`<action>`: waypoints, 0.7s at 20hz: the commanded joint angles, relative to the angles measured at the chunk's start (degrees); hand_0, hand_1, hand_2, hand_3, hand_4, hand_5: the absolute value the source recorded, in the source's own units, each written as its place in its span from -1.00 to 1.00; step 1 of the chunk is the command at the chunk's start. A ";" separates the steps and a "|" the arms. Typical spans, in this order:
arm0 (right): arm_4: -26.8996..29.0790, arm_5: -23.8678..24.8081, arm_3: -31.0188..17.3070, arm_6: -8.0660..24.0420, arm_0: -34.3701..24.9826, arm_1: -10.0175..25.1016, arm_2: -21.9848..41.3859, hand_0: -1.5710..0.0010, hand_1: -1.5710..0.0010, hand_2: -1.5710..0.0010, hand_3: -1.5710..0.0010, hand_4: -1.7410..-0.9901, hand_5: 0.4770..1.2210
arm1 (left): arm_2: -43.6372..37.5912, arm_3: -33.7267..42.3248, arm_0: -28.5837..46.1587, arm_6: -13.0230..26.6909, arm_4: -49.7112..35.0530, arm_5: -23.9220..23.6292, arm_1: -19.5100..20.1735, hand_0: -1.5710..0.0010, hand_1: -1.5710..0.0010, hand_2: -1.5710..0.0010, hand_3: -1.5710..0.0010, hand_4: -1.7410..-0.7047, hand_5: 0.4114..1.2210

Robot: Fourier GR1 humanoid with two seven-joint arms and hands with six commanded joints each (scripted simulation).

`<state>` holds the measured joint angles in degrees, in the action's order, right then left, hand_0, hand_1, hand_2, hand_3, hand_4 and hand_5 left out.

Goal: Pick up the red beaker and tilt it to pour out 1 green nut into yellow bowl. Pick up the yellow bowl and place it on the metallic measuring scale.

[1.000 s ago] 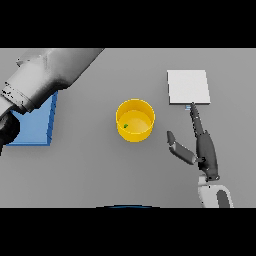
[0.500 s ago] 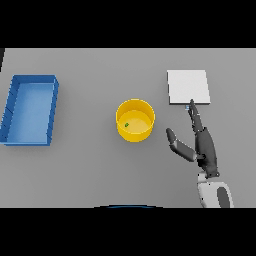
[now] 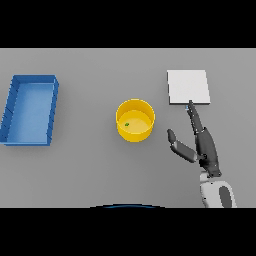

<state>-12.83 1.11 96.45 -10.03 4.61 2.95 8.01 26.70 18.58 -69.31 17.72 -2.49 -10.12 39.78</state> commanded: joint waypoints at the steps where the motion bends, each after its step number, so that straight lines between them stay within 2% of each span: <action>1: -0.81 0.25 0.22 0.16 0.05 0.15 0.34 1.00 1.00 1.00 1.00 0.47 -0.41 | -0.26 2.77 2.90 1.90 -1.85 -1.18 0.14 -1.00 -1.00 -1.00 -0.86 -1.00 1.00; 4: -0.48 0.22 -0.50 1.82 -1.33 0.72 -0.44 1.00 1.00 1.00 1.00 0.46 -0.39 | -0.90 14.77 12.88 5.93 -7.65 -5.14 2.44 -1.00 -1.00 -1.00 -0.75 -1.00 1.00; 8: -1.08 0.43 -0.72 0.18 -1.06 0.50 0.05 1.00 1.00 1.00 1.00 0.43 -0.39 | -0.28 27.89 22.69 11.96 -12.54 -12.37 4.66 -1.00 -1.00 -1.00 -0.75 -1.00 1.00; 9: -1.16 0.37 -0.56 0.58 -0.87 0.49 0.18 1.00 1.00 1.00 1.00 0.44 -0.40 | -0.09 29.66 24.67 11.75 -13.49 -13.77 4.65 -1.00 -1.00 -1.00 -0.77 -1.00 1.00; 11: -1.22 0.54 -0.97 0.59 -0.86 0.18 0.22 1.00 1.00 1.00 1.00 0.44 -0.42 | 1.27 34.30 28.15 13.78 -14.72 -16.64 5.02 -1.00 -1.00 -1.00 -0.77 -1.00 1.00; 13: -1.26 0.77 -0.61 1.16 -1.21 -0.38 0.53 1.00 1.00 1.00 1.00 0.48 -0.44 | 2.16 36.95 30.41 15.26 -16.09 -17.72 5.76 -1.00 -1.00 -1.00 -0.76 -1.00 1.00; 14: -1.32 0.71 -0.60 1.13 -1.23 -0.62 0.76 1.00 1.00 1.00 1.00 0.50 -0.44 | 2.60 38.32 32.06 15.06 -16.87 -18.54 5.98 -1.00 -1.00 -1.00 -0.76 -1.00 0.82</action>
<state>-14.15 1.81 95.85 -8.93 3.38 2.33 8.78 29.32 56.88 -37.18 32.62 -19.56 -28.75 45.72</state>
